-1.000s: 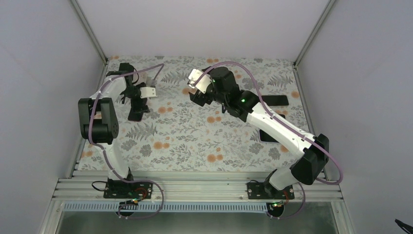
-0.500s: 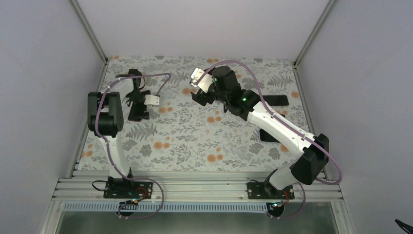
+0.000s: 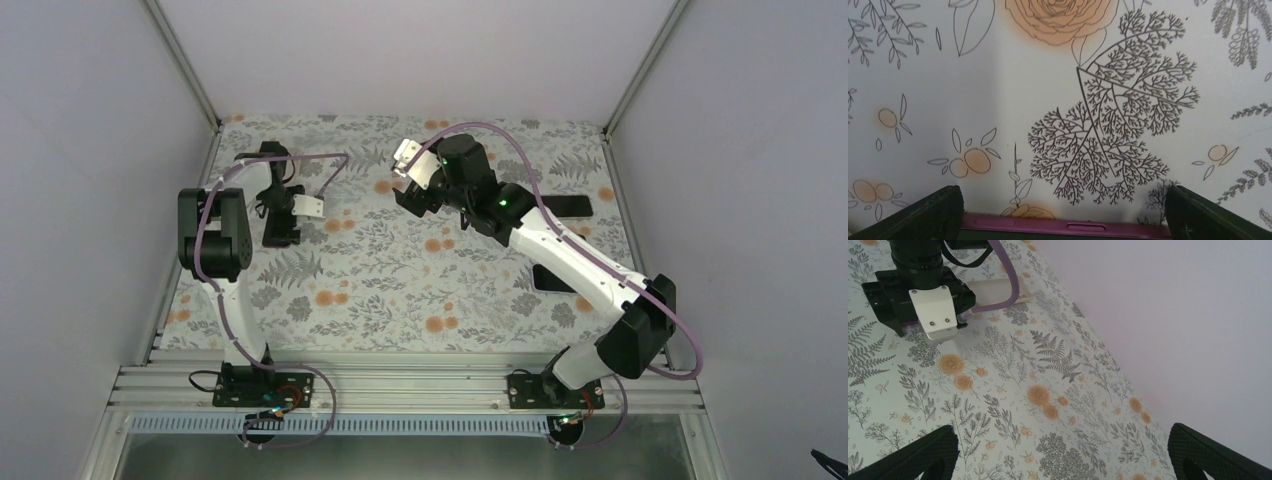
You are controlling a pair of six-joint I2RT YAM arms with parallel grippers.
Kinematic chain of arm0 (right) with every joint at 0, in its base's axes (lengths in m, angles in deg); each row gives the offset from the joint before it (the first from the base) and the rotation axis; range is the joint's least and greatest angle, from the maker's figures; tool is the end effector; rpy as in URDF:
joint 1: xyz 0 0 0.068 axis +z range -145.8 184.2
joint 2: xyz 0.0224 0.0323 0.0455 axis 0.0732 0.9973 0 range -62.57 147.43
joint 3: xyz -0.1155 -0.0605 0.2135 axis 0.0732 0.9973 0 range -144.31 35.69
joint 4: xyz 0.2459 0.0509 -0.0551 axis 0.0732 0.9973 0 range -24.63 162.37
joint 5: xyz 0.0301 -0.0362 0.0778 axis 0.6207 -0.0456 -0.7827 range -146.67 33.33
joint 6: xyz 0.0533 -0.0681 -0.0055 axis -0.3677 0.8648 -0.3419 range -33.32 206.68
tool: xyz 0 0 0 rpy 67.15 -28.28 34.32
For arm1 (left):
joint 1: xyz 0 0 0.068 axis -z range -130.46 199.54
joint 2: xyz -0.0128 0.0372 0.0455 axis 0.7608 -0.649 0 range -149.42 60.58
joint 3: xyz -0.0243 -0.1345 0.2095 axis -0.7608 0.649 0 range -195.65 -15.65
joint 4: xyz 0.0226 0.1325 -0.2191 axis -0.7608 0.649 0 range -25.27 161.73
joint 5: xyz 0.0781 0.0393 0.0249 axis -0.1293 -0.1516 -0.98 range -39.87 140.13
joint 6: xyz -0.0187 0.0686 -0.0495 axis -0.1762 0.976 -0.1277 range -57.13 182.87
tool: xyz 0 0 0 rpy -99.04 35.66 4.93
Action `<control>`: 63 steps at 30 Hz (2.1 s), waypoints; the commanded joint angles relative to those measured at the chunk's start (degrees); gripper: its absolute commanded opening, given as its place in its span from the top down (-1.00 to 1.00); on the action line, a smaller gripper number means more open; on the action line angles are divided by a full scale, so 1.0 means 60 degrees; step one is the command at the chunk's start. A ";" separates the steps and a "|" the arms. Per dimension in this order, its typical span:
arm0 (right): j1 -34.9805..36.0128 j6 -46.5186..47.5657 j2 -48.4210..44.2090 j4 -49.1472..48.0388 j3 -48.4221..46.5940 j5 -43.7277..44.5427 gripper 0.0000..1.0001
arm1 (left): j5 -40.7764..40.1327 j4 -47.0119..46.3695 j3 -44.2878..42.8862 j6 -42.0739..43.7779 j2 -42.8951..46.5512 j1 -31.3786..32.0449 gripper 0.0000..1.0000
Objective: Take the phone out of the phone case
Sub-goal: Place the phone at the center of the board, then adjust the phone at the center of the board.
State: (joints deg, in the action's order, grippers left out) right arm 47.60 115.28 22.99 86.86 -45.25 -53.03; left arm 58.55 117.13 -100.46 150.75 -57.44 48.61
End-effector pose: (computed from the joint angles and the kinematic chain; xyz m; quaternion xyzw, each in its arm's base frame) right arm 0.2802 0.2581 0.3276 -0.4850 0.6960 0.0414 0.5279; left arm 0.3785 -0.0052 0.0951 0.6878 0.7212 -0.0256 0.0786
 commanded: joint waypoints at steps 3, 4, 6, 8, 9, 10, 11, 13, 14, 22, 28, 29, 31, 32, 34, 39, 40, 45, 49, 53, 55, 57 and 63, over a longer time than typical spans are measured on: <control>-0.0084 -0.0241 -0.0165 -0.0068 0.0071 -0.0204 -0.99 | -0.0170 -0.0011 0.0131 0.0333 -0.0243 -0.0222 -1.00; -0.0084 -0.0248 -0.0160 -0.0074 0.0069 -0.0210 -0.99 | -0.0197 -0.0021 0.0163 0.0375 -0.0206 -0.0224 -1.00; -0.0095 -0.0244 -0.0157 -0.0071 0.0070 -0.0232 -0.99 | -0.0225 -0.0032 0.0223 0.0425 -0.0169 -0.0226 -1.00; -0.0099 -0.0243 -0.0173 -0.0092 0.0084 -0.0215 -0.99 | -0.0198 -0.0022 0.0221 0.0474 -0.0116 -0.0218 -1.00; -0.0099 -0.0241 -0.0185 -0.0083 0.0100 -0.0211 -0.99 | -0.0182 -0.0005 0.0237 0.0506 -0.0065 -0.0214 -1.00; -0.0112 -0.0240 -0.0188 -0.0086 0.0111 -0.0224 -0.99 | -0.0168 -0.0003 0.0249 0.0547 0.0005 -0.0201 -1.00; -0.0137 -0.0251 -0.0196 -0.0082 0.0126 -0.0257 -0.99 | -0.0144 0.0004 0.0258 0.0581 0.0098 -0.0177 -1.00; -0.0237 -0.0280 -0.0199 -0.0022 0.0105 -0.0388 -0.99 | -0.0033 0.0067 0.0231 0.0584 0.0350 -0.0084 -1.00; -0.0296 -0.0284 -0.0221 0.0014 0.0097 -0.0468 -0.99 | 0.0082 0.0125 0.0170 0.0511 0.0502 -0.0016 -1.00; -0.1029 -0.0206 -0.0426 0.0927 -0.0039 -0.1062 -0.99 | 0.1631 0.0231 -0.0055 -0.0842 0.2119 0.0581 -1.00; -0.2519 -0.0038 -0.0899 0.1901 0.0179 -0.1840 -0.99 | 0.2465 -0.0448 0.0099 -0.2800 0.3352 0.1010 -1.00; -0.2837 -0.0034 -0.1006 0.2041 0.0275 -0.1973 -0.99 | 0.2505 -0.0641 0.0086 -0.3307 0.3520 0.1082 -1.00; -0.3594 -0.0034 -0.1176 0.2378 0.0606 -0.2299 -0.99 | 0.2538 -0.1059 0.0012 -0.4368 0.3814 0.1221 -1.00; -0.3971 -0.0046 -0.1268 0.2536 0.0701 -0.2457 -0.99 | 0.2646 -0.1239 -0.0004 -0.4876 0.3951 0.1262 -1.00; -0.4809 -0.0092 -0.1342 0.2796 0.1021 -0.2865 -0.99 | 0.2960 -0.1535 -0.0106 -0.5744 0.4166 0.1317 -1.00; -0.7176 -0.0385 -0.1096 0.3385 0.1286 -0.4131 -0.99 | 0.3937 -0.1692 -0.0221 -0.7082 0.4383 0.1370 -1.00; -0.7654 -0.0507 -0.0976 0.3455 0.1369 -0.4394 -0.99 | 0.4133 -0.1729 -0.0124 -0.7226 0.4454 0.1371 -1.00; -0.9267 -0.1266 -0.0310 0.3339 0.1652 -0.5004 -0.99 | 0.4524 -0.2287 0.0563 -0.7862 0.4838 0.1371 -1.00; -0.9821 -0.1993 0.0375 0.2982 0.1622 -0.5002 -0.99 | 0.4644 -0.2559 0.0977 -0.8309 0.5017 0.1371 -1.00; -1.0129 -0.2717 0.1060 0.2563 0.1438 -0.4916 -0.99 | 0.4757 -0.2764 0.1378 -0.8738 0.5268 0.1371 -1.00; -1.0154 -0.3228 0.1452 0.2371 0.1275 -0.4569 -0.99 | 0.4799 -0.2944 0.1539 -0.8997 0.5450 0.1378 -1.00; -1.0153 -0.3749 0.2006 0.2282 0.1112 -0.4303 -0.99 | 0.4835 -0.3215 0.1762 -0.9215 0.5653 0.1371 -1.00; -1.0176 -0.4941 0.2962 0.1723 0.1013 -0.3854 -0.99 | 0.4764 -0.3415 0.2020 -0.9377 0.5830 0.1367 -1.00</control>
State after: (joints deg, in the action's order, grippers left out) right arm -12.82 92.35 38.68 100.33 -37.76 -78.21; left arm 85.76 99.32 -89.12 96.26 -24.00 56.56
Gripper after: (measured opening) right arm 0.993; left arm 0.999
